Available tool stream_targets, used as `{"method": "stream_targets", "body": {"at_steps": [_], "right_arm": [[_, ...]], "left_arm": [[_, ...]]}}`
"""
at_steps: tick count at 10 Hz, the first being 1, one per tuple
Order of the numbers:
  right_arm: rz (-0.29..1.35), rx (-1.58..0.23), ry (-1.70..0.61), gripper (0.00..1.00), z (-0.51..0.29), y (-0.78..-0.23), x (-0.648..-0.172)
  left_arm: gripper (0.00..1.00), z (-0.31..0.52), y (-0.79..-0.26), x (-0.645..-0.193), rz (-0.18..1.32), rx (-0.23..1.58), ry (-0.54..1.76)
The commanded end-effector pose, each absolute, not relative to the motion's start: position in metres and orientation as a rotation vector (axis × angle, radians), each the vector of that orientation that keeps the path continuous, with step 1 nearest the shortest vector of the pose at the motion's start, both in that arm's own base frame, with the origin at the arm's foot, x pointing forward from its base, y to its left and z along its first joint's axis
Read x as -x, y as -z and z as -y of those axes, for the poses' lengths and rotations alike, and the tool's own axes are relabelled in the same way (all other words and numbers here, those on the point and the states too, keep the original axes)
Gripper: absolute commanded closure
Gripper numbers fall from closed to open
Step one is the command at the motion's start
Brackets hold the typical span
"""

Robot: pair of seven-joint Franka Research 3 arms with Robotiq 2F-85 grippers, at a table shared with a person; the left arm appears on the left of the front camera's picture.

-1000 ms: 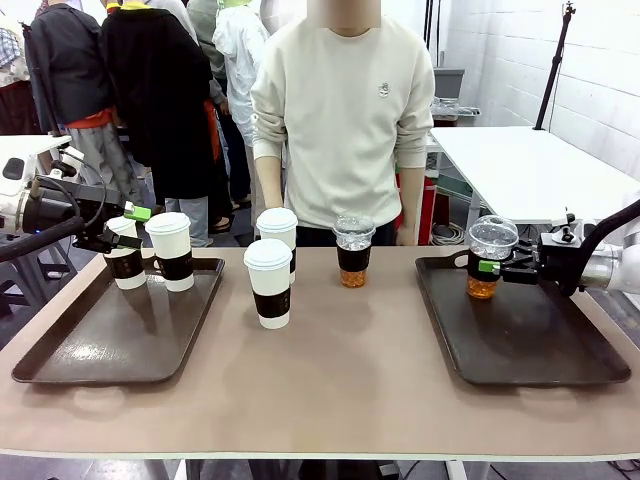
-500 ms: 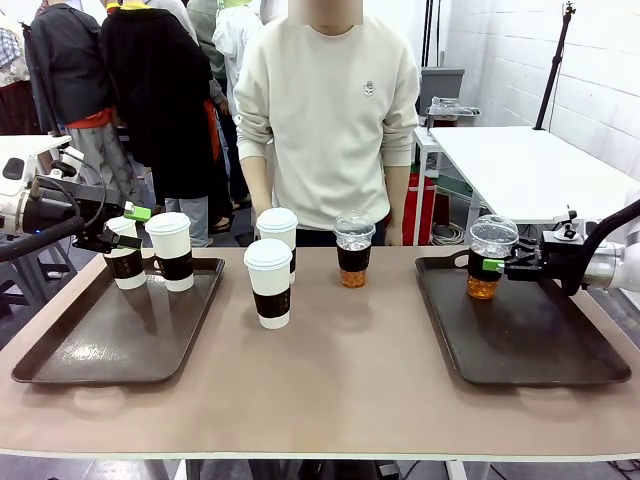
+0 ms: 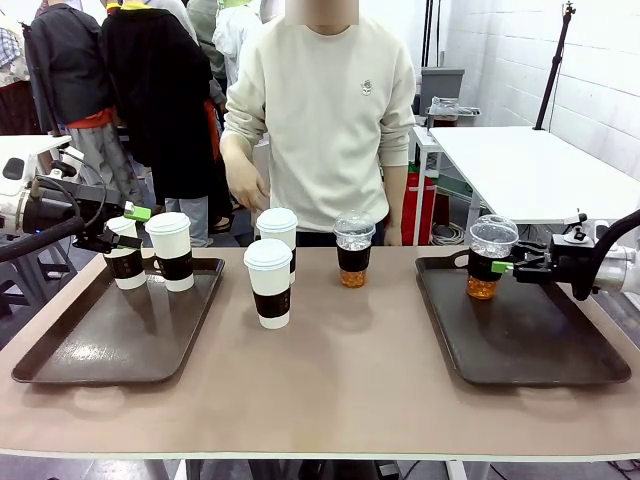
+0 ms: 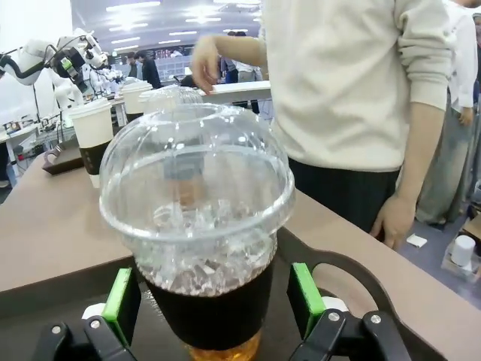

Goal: Distribute the coffee onto the tray.
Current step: Pick up one iced Americano and place it on the right Handle tray, then pick up another iced Americano from the middle of the table and place it on the right Handle tray.

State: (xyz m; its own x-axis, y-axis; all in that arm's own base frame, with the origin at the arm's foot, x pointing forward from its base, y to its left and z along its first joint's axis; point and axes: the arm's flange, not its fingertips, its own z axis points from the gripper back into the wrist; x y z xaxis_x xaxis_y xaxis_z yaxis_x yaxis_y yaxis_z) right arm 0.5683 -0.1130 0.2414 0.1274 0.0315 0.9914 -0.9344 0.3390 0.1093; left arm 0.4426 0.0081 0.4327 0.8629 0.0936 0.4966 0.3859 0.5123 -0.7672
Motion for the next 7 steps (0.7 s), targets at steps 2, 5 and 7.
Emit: {"method": "stream_targets", "body": {"at_steps": [2, 5, 7], "right_arm": [[1.205, -0.986, -0.855, 0.0, 0.122, -0.248, -0.553], [1.205, -0.97, -0.783, 0.0, 0.139, -0.246, -0.532], [1.166, -0.941, -0.745, 0.0, 0.144, -0.25, -0.512]], "left_arm": [[0.0, -0.008, -0.434, -0.44, 0.521, 1.03, 0.185], [0.0, -0.008, -0.434, -0.44, 0.521, 1.03, 0.185], [0.0, -0.008, -0.434, -0.44, 0.521, 1.03, 0.185]]}}
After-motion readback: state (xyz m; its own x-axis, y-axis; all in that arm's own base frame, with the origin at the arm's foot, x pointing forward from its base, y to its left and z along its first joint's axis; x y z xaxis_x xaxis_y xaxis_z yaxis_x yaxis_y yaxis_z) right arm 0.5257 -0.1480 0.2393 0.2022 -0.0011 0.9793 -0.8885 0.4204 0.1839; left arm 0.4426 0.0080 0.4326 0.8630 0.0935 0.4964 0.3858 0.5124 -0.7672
